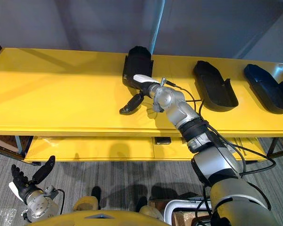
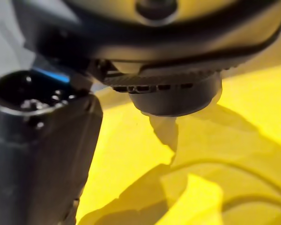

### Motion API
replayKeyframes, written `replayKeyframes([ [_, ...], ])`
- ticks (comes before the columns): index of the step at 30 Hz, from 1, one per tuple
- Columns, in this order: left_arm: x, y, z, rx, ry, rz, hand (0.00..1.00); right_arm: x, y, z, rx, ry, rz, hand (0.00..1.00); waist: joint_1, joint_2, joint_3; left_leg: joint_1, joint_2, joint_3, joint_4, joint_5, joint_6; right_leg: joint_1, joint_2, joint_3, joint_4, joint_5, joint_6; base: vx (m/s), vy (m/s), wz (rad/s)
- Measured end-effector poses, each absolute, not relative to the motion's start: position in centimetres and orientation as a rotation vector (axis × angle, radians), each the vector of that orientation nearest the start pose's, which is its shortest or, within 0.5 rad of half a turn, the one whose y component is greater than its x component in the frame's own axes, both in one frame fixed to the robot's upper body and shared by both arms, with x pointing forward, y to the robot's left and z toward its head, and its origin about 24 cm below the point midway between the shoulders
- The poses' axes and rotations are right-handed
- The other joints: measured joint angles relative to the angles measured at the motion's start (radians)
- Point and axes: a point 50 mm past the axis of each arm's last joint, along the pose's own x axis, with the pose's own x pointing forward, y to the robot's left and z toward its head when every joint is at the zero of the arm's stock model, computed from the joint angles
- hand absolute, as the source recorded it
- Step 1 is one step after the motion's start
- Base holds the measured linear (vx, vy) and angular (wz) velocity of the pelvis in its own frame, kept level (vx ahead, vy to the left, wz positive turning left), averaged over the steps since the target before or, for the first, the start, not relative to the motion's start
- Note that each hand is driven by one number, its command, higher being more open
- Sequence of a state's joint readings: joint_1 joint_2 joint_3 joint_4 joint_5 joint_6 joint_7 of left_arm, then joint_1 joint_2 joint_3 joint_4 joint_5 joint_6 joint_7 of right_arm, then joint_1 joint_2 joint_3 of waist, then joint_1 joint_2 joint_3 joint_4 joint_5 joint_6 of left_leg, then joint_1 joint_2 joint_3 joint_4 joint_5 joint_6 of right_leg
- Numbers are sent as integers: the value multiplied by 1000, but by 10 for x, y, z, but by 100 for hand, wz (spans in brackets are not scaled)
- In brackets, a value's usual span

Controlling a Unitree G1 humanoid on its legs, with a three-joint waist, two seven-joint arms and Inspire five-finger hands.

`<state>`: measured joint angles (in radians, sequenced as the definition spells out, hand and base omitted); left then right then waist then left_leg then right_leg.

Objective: Walk over and take three plastic housings, then place them on the shelf

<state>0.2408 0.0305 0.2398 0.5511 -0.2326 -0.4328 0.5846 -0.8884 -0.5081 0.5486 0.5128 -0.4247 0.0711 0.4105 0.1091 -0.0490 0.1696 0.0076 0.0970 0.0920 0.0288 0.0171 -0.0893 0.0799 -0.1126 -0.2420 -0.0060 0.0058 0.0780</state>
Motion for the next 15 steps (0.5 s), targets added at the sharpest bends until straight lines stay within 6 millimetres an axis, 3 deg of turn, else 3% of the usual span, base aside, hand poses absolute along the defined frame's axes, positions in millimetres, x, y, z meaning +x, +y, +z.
replayKeyframes([
  [9, 123, 251, -80, -59, 357, 998, 100, 384, -130, 147, -1342, 65, 616, 100, 12, -4, -22, 1, 0, -8, -6, 6, -1, 10, 3, -7, -11, 3, -2, 0, -1, 2],
  [15, 123, 250, -82, -58, 379, 988, 100, 384, -133, 144, -1353, 100, 657, 100, 17, -22, -40, 3, 1, -8, -18, 13, -2, 8, 4, -8, -14, 3, -2, -1, 0, 1],
])
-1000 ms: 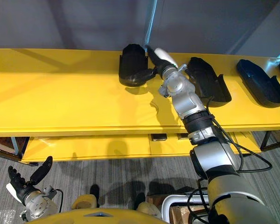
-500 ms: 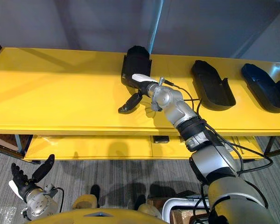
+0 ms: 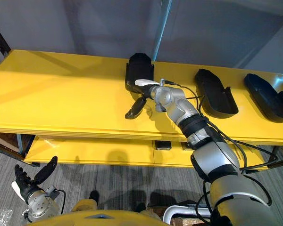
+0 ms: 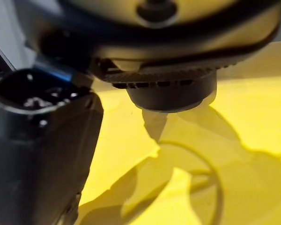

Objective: Walk over and take three plastic housings, then place them on the shelf

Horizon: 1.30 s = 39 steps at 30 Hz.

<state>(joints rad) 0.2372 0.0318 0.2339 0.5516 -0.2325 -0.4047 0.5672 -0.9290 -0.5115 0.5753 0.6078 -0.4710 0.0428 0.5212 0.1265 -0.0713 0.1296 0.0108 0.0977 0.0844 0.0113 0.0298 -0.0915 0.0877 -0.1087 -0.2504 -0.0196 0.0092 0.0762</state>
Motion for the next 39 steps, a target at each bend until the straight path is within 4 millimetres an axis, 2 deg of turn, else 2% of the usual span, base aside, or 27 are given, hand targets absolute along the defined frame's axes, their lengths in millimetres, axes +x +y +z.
replayKeyframes([
  [7, 123, 250, -83, -57, 392, 975, 100, 384, -141, 141, -1400, 154, 683, 100, 0, -10, -9, 6, 1, 13, -2, 0, 0, 0, 0, 10, 1, 1, 0, -12, 3, -3],
  [17, 125, 251, -82, -59, 389, 960, 100, 379, -164, 134, -1399, 189, 659, 100, 1, -16, -12, 18, 2, 41, -19, 4, -1, -13, 0, 37, 2, 6, 0, -1, 3, -7],
  [31, 125, 252, -82, -62, 387, 946, 100, 374, -169, 127, -1306, 158, 645, 100, -4, -26, -16, 33, 1, 48, -33, 6, 0, -11, 0, 40, 3, 5, 0, -3, 0, -2],
  [35, 125, 252, -82, -65, 388, 943, 100, 373, -168, 125, -1264, 49, 557, 100, -6, -28, -14, 33, 2, 47, -34, 6, 0, -12, 0, 40, 3, 5, 0, 0, 0, 0],
  [37, 124, 252, -83, -67, 390, 944, 100, 374, -167, 133, -1238, -42, 489, 100, -9, -28, -14, 32, 2, 48, -34, 6, 0, -13, 0, 40, 3, 5, 0, 0, 0, 0],
  [39, 124, 252, -83, -68, 390, 938, 100, 375, -165, 154, -1188, -152, 408, 100, -10, -28, -14, 32, 2, 47, -35, 6, 0, -13, 1, 40, 3, 5, 0, 0, 0, 0],
])
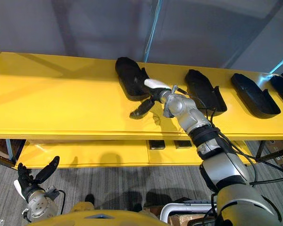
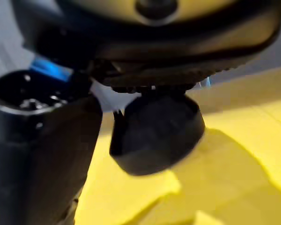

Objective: Walk over and take three plastic housings, then place them on the shelf

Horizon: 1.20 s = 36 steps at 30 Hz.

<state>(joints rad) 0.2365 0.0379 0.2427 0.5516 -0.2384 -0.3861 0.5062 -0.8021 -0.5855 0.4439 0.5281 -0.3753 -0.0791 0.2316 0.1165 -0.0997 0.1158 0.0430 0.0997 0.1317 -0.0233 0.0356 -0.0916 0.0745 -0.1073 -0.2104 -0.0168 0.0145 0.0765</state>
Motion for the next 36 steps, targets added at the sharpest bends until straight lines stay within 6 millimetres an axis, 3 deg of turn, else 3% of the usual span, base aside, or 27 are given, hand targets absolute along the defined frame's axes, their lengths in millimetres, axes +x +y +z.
replayKeyframes([
  [3, 124, 251, -83, -71, 392, 922, 100, 376, -160, 178, -1166, -246, 367, 100, -2, 0, 0, 0, 0, -1, 1, -1, 0, 1, 0, 0, 0, 0, 0, 0, 0, 0],
  [7, 123, 250, -84, -72, 396, 909, 100, 377, -154, 186, -1166, -266, 371, 100, -2, 0, 0, 0, 0, -5, 3, -1, 0, 4, 0, -3, 0, 0, 0, 0, 0, 2],
  [16, 121, 247, -87, -101, 413, 902, 100, 382, -153, 172, -1197, -48, 499, 100, 4, 10, 6, 1, 0, -17, 6, 0, -1, 13, 0, -8, -1, -1, -1, 0, 0, 2],
  [23, 124, 243, -88, -104, 412, 870, 100, 387, -163, 143, -1177, 172, 528, 100, 13, 16, 10, -1, -1, -20, 4, 0, -1, 14, 0, -14, -3, -1, -1, 0, 0, 0],
  [36, 126, 241, -88, -118, 412, 848, 100, 393, -181, 144, -1126, 266, 452, 100, 14, 30, 19, -1, -1, -21, 4, 0, -1, 14, 0, -15, -3, -1, -1, 0, 0, 0],
])
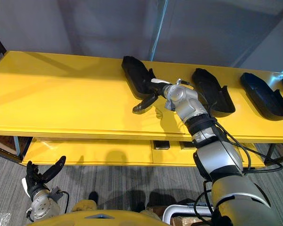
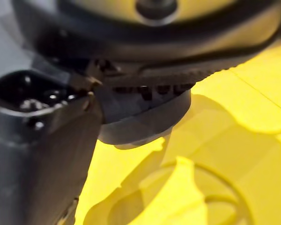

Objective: Walk over and take three plastic housings, then place them on the shelf

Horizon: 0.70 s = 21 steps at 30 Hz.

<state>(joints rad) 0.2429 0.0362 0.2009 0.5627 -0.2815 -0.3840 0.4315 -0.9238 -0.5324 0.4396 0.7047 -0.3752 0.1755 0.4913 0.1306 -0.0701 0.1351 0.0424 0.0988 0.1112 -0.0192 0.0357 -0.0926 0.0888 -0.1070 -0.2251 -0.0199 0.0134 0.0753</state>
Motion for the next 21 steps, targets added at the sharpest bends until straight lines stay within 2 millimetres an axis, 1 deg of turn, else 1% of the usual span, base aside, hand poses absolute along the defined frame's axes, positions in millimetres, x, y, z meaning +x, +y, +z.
replayKeyframes([
  [5, 126, 240, -90, -126, 431, 836, 100, 394, -190, 145, -1026, 291, 385, 100, -1, 3, 2, 1, 0, 4, 0, 0, 0, -1, 0, 5, 1, 0, 0, 0, 0, 0],
  [6, 127, 239, -90, -139, 431, 836, 100, 394, -193, 145, -1000, 297, 360, 0, -1, 5, 3, 2, 0, 4, 0, 0, 0, -1, 0, 6, 1, 0, 0, 0, 0, 0],
  [9, 127, 239, -90, -147, 432, 831, 100, 395, -198, 146, -965, 293, 308, 0, -2, 8, 5, 2, 1, 6, 0, 0, 0, -2, 0, 8, 1, 0, 0, 0, 0, 0],
  [12, 127, 238, -90, -149, 432, 830, 100, 396, -195, 145, -937, 282, 296, 0, -6, 9, 6, 3, 1, 8, 0, 0, 0, -2, 0, 10, 1, 0, 0, 0, 0, 0],
  [17, 129, 233, -91, -149, 436, 803, 100, 396, -194, 145, -938, 260, 287, 0, -14, 10, 6, 3, 1, 10, 0, 0, 0, -2, 0, 11, 2, 0, 0, 0, 0, 0],
  [19, 129, 233, -91, -149, 436, 804, 100, 395, -190, 141, -935, 246, 305, 0, -17, 10, 6, 4, 1, 10, 0, 0, 0, -2, 0, 11, 3, -1, -1, 0, 0, 0],
  [21, 129, 233, -91, -149, 436, 803, 100, 392, -181, 133, -927, 230, 335, 0, -19, 10, 6, 4, 1, 10, 0, 0, 0, -3, 0, 11, 4, -2, -2, 0, 0, 0],
])
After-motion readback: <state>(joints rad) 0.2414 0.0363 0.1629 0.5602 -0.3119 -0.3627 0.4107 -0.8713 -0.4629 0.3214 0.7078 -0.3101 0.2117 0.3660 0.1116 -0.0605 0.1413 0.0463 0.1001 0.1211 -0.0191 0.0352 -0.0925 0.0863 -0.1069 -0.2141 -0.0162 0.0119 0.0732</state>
